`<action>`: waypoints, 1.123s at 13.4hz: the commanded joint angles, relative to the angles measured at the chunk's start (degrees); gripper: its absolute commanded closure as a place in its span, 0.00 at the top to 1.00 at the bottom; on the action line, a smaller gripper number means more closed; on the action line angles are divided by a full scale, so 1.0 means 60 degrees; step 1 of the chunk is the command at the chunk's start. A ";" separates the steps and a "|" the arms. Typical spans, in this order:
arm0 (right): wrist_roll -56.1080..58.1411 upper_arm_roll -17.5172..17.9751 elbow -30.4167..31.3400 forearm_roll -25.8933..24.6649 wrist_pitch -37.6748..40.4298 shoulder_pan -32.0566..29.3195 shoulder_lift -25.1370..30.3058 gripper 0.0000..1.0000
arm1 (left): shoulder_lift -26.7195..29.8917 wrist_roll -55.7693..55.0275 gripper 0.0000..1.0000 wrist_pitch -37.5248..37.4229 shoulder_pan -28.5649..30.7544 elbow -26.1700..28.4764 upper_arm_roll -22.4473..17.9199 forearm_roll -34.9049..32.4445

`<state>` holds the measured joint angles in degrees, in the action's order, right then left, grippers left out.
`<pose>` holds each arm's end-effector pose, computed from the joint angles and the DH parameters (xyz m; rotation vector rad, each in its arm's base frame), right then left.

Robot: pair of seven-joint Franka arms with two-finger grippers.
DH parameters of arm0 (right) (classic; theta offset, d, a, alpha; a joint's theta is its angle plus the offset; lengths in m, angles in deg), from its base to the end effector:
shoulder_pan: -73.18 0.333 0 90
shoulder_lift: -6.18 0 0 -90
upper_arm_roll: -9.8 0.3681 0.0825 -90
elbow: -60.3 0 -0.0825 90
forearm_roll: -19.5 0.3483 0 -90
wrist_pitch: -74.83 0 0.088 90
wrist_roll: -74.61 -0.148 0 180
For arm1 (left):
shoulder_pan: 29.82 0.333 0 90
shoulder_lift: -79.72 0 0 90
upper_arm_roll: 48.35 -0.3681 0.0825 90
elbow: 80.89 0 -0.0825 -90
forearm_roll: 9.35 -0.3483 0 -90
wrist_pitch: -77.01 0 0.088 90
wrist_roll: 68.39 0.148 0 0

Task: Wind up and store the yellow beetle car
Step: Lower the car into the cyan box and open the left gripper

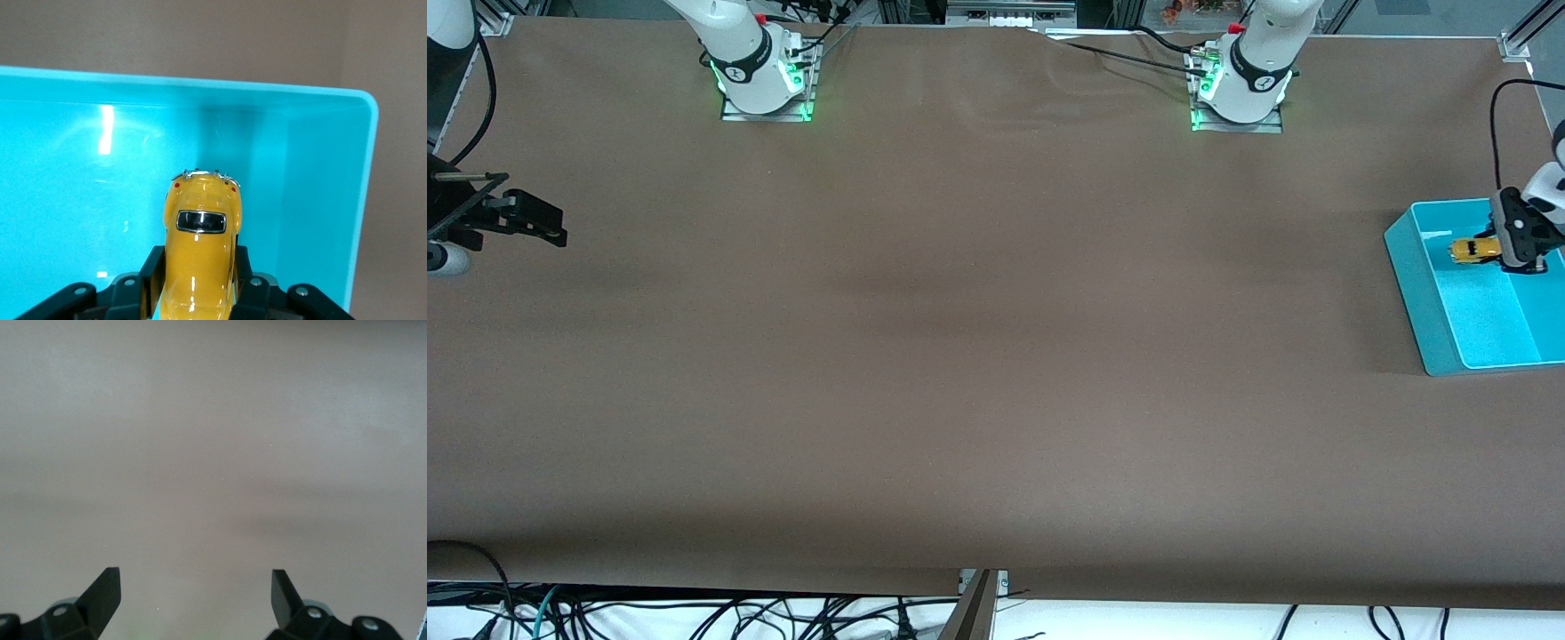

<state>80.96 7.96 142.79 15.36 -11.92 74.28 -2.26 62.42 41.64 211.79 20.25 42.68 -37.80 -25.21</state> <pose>0.5620 -0.0168 0.6083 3.0634 0.1481 -0.1189 0.4118 0.3576 0.2884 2.3218 -2.0164 -0.2343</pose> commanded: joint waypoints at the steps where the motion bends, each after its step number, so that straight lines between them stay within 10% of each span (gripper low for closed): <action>1: -0.0105 0.0073 0.0035 0.0148 0.0001 -0.0095 0.0087 1.00 | -0.0411 0.0147 0.17 0.0519 0.0298 0.0119 0.0147 -0.0418; 3: -0.0091 0.0073 0.0035 0.0134 -0.0028 -0.0095 0.0087 1.00 | -0.0749 0.0147 0.24 0.0666 0.0342 0.0119 0.0147 -0.0433; 5: -0.0076 0.0073 0.0035 0.0134 -0.0058 -0.0095 0.0087 1.00 | -0.0853 0.0176 1.00 0.0681 0.0401 0.0090 0.0147 -0.0491; 11: -0.0076 0.0073 0.0035 0.0134 -0.0072 -0.0109 0.0073 1.00 | -0.0020 0.0279 1.00 -0.0662 0.0299 -0.0597 0.0249 -0.0521; 15: -0.0047 0.0073 0.0035 0.0134 -0.0087 -0.0109 0.0073 1.00 | 0.0334 -0.0420 1.00 -0.3924 0.0210 -0.2804 0.1650 -0.0287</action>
<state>80.96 7.96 142.79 15.36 -12.18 74.20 -2.26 63.88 41.92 197.21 21.45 32.69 -32.64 -26.52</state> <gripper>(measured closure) 0.000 0.000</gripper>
